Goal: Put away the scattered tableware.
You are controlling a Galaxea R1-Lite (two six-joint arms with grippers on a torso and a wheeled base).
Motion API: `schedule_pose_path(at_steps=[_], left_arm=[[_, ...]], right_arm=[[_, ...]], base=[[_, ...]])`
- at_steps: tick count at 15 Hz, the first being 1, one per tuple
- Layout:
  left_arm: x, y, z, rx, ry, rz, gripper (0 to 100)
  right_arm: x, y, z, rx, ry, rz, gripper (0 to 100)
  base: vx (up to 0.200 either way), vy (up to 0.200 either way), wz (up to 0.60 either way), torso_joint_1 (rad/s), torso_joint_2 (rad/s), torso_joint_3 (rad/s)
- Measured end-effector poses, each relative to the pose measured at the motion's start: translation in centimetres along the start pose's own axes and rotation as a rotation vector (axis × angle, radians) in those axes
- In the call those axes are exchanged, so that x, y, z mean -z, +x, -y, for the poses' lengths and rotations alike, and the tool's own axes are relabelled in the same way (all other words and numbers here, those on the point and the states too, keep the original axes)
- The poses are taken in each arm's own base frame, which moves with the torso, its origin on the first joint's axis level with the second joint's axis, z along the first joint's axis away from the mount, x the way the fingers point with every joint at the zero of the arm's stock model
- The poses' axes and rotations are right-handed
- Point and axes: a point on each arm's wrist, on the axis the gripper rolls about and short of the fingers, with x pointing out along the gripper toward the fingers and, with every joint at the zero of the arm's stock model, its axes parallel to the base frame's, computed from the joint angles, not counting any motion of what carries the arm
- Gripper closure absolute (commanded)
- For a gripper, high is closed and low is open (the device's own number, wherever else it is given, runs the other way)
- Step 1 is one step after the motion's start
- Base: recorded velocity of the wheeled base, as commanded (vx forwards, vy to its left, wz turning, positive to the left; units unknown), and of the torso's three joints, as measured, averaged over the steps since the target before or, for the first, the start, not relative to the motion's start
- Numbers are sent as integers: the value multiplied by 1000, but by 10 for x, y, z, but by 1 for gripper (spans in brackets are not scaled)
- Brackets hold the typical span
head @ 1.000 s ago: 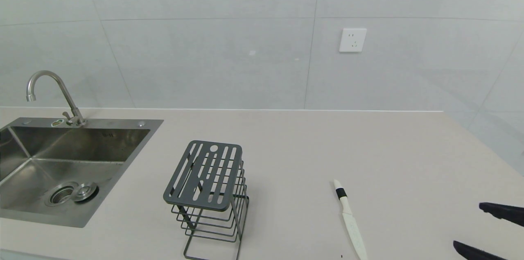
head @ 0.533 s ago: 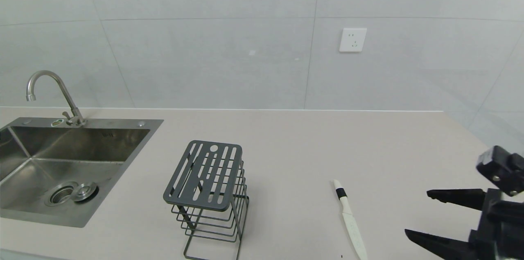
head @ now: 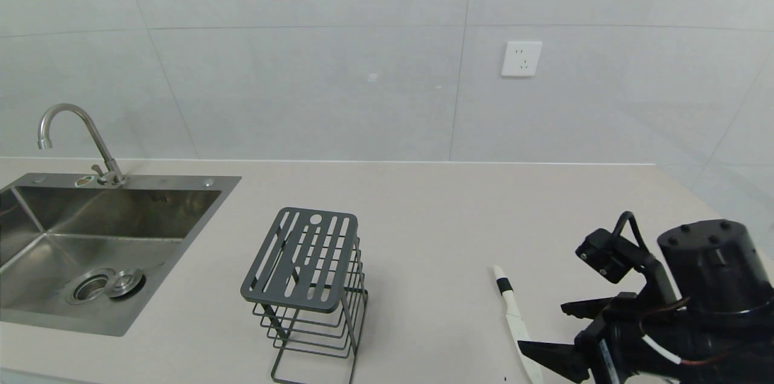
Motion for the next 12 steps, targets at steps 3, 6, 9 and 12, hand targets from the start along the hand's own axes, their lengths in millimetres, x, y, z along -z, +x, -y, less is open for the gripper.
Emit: schedule_pose_path(at_steps=[3,6,9,12], left_arm=[[0,0,0,0,0,0,0],[0,0,0,0,0,0,0],[0,0,0,0,0,0,0],[0,0,0,0,2,0,0]], right_arm=[[-1,17,-12,87,121,-28,0],[-5,31,-19,139,150,-36,0],[-3,43,-17,208,166,-62,0],[1,55,-13,250,204,-97,0]], base=[[0,0,0,0,0,0],[0,0,0,0,0,0],[0,0,0,0,0,0],[0,0,0,0,0,0]])
